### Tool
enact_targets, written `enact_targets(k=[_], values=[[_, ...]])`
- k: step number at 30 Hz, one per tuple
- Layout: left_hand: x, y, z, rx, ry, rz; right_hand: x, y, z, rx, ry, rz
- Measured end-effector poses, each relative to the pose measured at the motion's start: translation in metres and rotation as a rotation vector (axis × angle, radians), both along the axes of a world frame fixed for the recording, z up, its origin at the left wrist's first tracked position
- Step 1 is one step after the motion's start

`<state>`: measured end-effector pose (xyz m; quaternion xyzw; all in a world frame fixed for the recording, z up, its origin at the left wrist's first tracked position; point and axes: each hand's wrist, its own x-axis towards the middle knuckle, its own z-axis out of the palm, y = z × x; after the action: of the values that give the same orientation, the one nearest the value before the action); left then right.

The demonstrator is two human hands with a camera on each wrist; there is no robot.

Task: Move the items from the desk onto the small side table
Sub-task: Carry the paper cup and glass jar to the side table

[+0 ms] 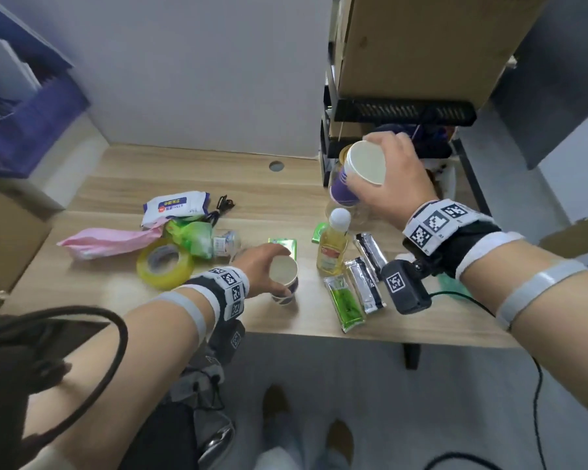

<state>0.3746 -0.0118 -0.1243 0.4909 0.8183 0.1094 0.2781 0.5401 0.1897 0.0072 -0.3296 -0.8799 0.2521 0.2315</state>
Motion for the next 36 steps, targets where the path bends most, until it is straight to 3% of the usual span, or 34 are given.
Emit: enact_targets(k=[7,11,16,25,30,36], values=[[0.024,-0.014,-0.053,0.123,-0.05,0.191,-0.005,-0.05,-0.026,-0.043,-0.035,0.271],[0.022,-0.007,-0.027,0.24,-0.172,0.363,-0.013,-0.059,-0.03,-0.097,-0.145,0.316],[0.002,0.013,0.028,0.418,-0.267,0.389,-0.031,-0.059,-0.018,-0.054,-0.254,0.359],[-0.032,0.04,0.092,0.629,-0.319,0.223,-0.069,-0.044,0.026,0.026,-0.392,0.358],[-0.05,0.058,0.101,0.621,-0.229,0.142,-0.081,-0.034,0.03,0.024,-0.409,0.317],[-0.06,0.084,0.092,0.596,-0.198,0.082,-0.088,-0.009,0.009,-0.086,-0.384,0.263]])
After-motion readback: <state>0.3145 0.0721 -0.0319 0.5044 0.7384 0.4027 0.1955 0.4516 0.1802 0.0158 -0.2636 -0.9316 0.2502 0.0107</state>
